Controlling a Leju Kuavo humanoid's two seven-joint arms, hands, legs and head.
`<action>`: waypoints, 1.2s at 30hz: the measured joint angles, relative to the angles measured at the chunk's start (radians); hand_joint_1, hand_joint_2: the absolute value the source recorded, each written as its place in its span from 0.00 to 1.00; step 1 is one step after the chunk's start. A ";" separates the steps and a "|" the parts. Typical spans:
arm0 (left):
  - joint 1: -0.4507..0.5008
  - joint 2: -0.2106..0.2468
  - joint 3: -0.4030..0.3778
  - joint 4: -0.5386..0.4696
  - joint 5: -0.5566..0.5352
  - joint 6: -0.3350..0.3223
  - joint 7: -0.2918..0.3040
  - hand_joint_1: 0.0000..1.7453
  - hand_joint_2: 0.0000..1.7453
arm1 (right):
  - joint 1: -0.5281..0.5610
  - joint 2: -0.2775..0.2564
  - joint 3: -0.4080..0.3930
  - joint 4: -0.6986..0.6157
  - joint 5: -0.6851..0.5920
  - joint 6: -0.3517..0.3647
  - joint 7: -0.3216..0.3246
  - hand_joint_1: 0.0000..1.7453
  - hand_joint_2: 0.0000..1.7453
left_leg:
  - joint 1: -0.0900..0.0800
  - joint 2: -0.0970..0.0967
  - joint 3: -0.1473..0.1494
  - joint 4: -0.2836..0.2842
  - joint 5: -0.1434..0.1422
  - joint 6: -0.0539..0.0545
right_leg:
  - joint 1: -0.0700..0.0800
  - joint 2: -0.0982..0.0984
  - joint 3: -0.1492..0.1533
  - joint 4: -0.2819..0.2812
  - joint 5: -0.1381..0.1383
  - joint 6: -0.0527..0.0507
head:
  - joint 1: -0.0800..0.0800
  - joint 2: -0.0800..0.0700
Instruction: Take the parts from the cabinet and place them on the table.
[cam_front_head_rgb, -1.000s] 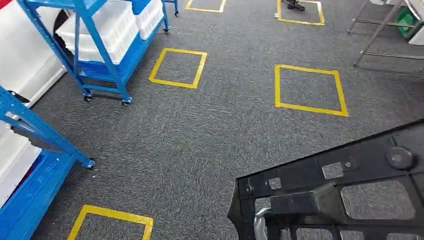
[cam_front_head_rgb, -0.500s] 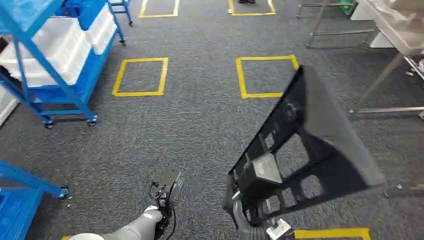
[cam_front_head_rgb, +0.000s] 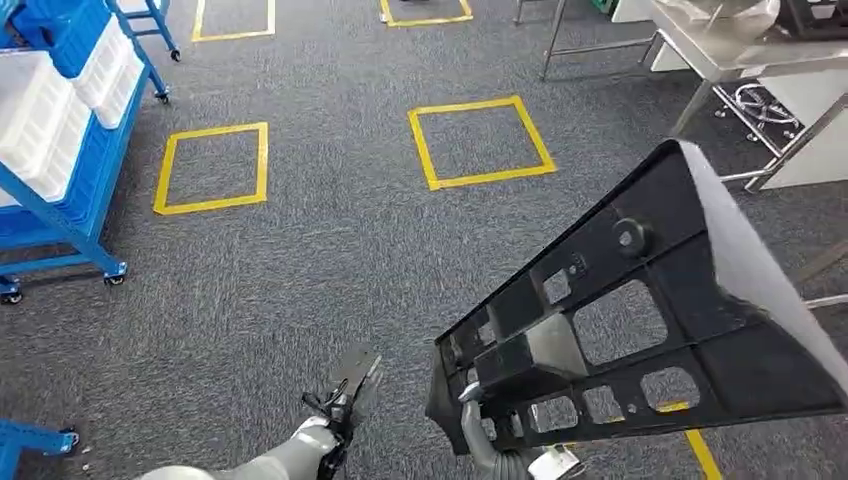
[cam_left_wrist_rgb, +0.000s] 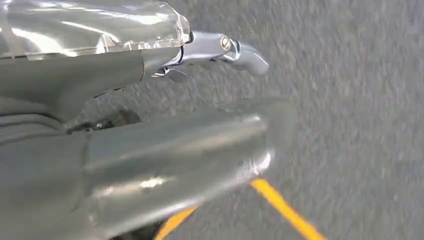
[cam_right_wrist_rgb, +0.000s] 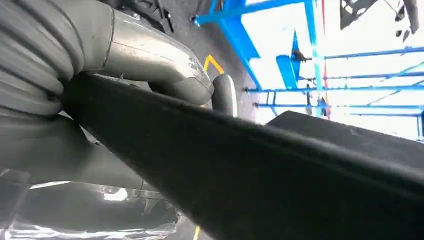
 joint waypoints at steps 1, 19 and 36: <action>0.003 0.000 0.000 0.000 -0.008 -0.002 0.000 0.00 0.00 | 0.003 -0.002 0.002 0.000 0.000 -0.004 0.000 1.00 1.00 | -0.001 0.015 0.000 0.000 -0.002 0.001 | -0.004 -0.004 -0.035 0.065 -0.021 0.004 | 0.000 0.000; 0.057 0.000 -0.082 0.003 -0.062 -0.004 -0.086 0.00 0.00 | 0.102 -0.012 -0.001 -0.075 0.035 -0.052 -0.039 1.00 1.00 | 0.003 0.003 -0.107 0.273 -0.124 -0.054 | -0.005 0.052 0.124 -0.227 0.117 -0.036 | -0.012 0.000; 0.212 0.260 -0.231 -0.230 0.591 -0.063 -0.351 0.00 0.00 | 0.147 -0.054 -0.034 -0.112 -0.025 0.092 -0.145 1.00 1.00 | 0.007 0.067 0.008 0.018 -0.030 -0.016 | -0.009 -0.033 0.067 -0.103 0.080 0.008 | 0.000 0.000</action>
